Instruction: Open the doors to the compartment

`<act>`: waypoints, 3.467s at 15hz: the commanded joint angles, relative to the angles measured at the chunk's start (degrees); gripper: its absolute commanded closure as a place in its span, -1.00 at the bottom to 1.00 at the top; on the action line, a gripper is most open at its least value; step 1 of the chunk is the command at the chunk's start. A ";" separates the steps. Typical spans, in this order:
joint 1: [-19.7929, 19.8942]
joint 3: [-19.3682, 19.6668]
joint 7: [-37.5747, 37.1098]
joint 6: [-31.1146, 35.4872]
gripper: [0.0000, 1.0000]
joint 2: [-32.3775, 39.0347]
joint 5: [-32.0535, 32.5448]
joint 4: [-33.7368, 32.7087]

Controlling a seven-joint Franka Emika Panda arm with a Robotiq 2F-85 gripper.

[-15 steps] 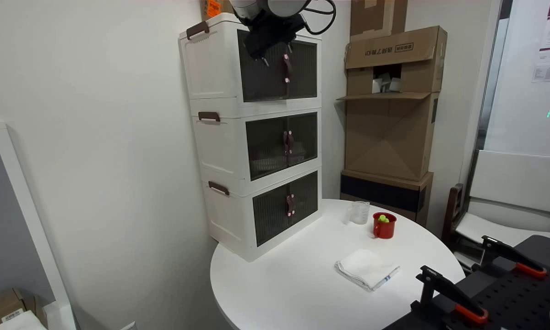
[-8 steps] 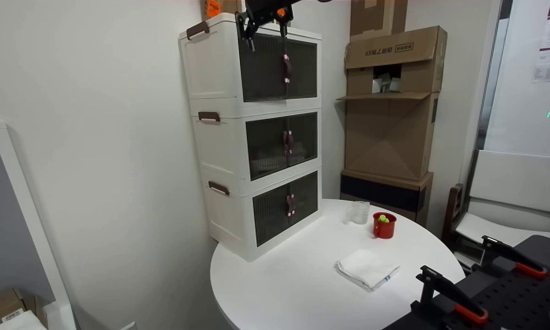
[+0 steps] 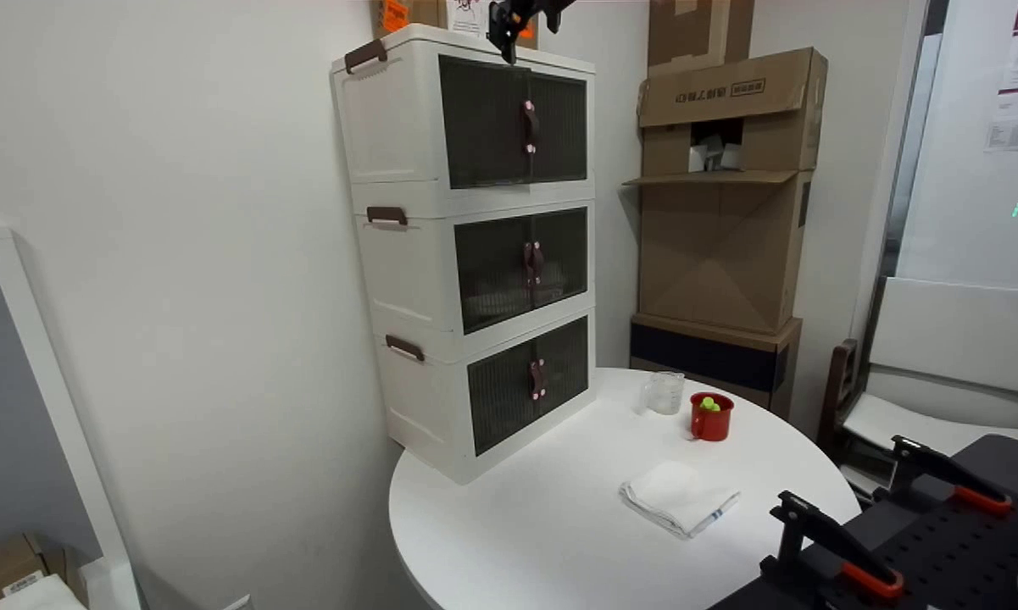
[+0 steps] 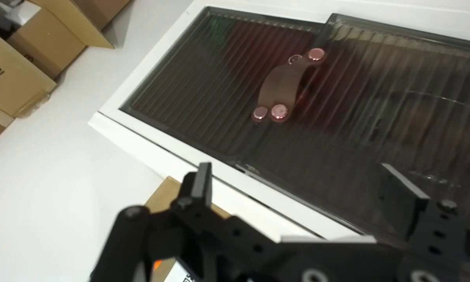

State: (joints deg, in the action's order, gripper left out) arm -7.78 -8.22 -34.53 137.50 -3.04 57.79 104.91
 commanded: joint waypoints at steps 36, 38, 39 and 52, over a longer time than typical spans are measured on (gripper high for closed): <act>5.29 3.49 71.90 -10.68 -1.00 15.81 -41.87 -26.74; 5.49 3.08 74.23 -10.77 -1.00 17.15 -44.31 -28.00; 5.48 3.00 75.02 -10.97 -1.00 17.68 -45.03 -28.60; 5.00 1.56 79.48 -10.27 -1.00 20.31 -48.64 -28.77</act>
State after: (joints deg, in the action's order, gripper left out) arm -2.73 -5.25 42.02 127.51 16.00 11.46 77.66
